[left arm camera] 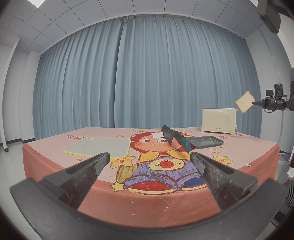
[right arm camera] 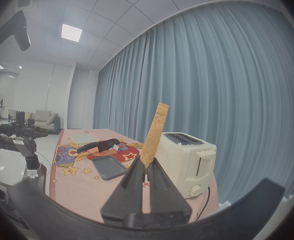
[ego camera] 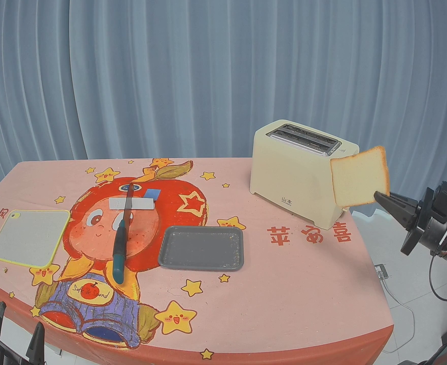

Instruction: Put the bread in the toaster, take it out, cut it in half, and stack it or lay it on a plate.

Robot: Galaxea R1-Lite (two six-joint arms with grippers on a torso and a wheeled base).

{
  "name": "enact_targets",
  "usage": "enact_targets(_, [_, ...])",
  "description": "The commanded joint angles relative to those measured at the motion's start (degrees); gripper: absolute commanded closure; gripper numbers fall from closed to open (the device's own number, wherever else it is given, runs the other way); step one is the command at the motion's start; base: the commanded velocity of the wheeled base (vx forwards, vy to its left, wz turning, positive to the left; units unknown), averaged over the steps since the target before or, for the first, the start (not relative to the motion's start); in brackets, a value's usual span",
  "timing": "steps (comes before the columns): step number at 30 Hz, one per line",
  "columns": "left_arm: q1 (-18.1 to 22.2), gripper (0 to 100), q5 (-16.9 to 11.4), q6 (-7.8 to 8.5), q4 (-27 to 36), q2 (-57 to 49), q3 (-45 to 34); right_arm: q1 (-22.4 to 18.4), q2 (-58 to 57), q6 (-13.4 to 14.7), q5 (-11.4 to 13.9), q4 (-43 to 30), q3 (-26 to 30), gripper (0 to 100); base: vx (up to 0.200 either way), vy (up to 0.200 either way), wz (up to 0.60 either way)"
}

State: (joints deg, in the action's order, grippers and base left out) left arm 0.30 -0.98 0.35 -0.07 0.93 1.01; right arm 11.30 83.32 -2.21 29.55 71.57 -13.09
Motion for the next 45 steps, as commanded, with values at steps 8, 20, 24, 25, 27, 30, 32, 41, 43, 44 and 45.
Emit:
enact_targets(8, [0.05,0,0.01,0.0,-0.01,-0.84,-1.01,-1.02,0.52,0.27,0.24,-0.38,-3.69,100,0.0,0.0,0.0])
enact_targets(20, [0.05,0,0.01,0.0,-0.01,-0.84,-1.01,-5.41,4.66,0.45,4.99,-0.56,-9.85,100,0.0,0.0,0.0])
enact_targets(24, [-0.04,0,0.01,0.0,-0.01,-0.84,-1.01,-5.85,5.53,0.45,5.08,-0.56,-11.08,100,0.0,0.0,0.0])
enact_targets(25, [0.05,0,0.01,0.0,-0.01,-0.84,-1.01,-6.03,5.8,0.45,5.17,-0.56,-11.17,100,0.0,0.0,0.0])
enact_targets(27, [0.05,0,0.01,0.0,-0.01,-0.84,-1.01,-6.55,6.24,0.45,5.69,-0.56,-11.6,100,0.0,0.0,0.0])
enact_targets(30, [0.05,0,0.01,0.0,-0.01,-0.84,-1.01,-6.64,6.59,0.45,6.75,-0.82,-12.84,100,0.0,0.0,0.0])
enact_targets(32, [0.05,0,0.01,0.0,-0.01,-0.84,-1.01,-6.64,6.77,0.27,6.75,-2.49,-13.89,100,0.0,0.0,0.0])
enact_targets(41, [0.05,0,0.01,0.0,-0.01,-0.84,-1.01,-6.29,6.68,-0.34,6.84,-9.87,-20.13,100,0.0,0.0,0.0])
enact_targets(43, [0.05,0,0.01,0.0,-0.01,-0.84,-1.01,-6.12,6.77,-0.61,6.84,-10.66,-20.66,100,0.0,0.0,0.0])
enact_targets(44, [0.05,0,0.01,0.0,-0.01,-0.84,-1.01,-6.12,6.85,-0.87,6.84,-11.1,-20.83,100,0.0,0.0,0.0])
enact_targets(45, [0.05,0,0.01,0.0,-0.01,-0.84,-1.01,-6.2,6.94,-1.57,6.84,-11.63,-21.27,100,0.0,0.0,0.0])
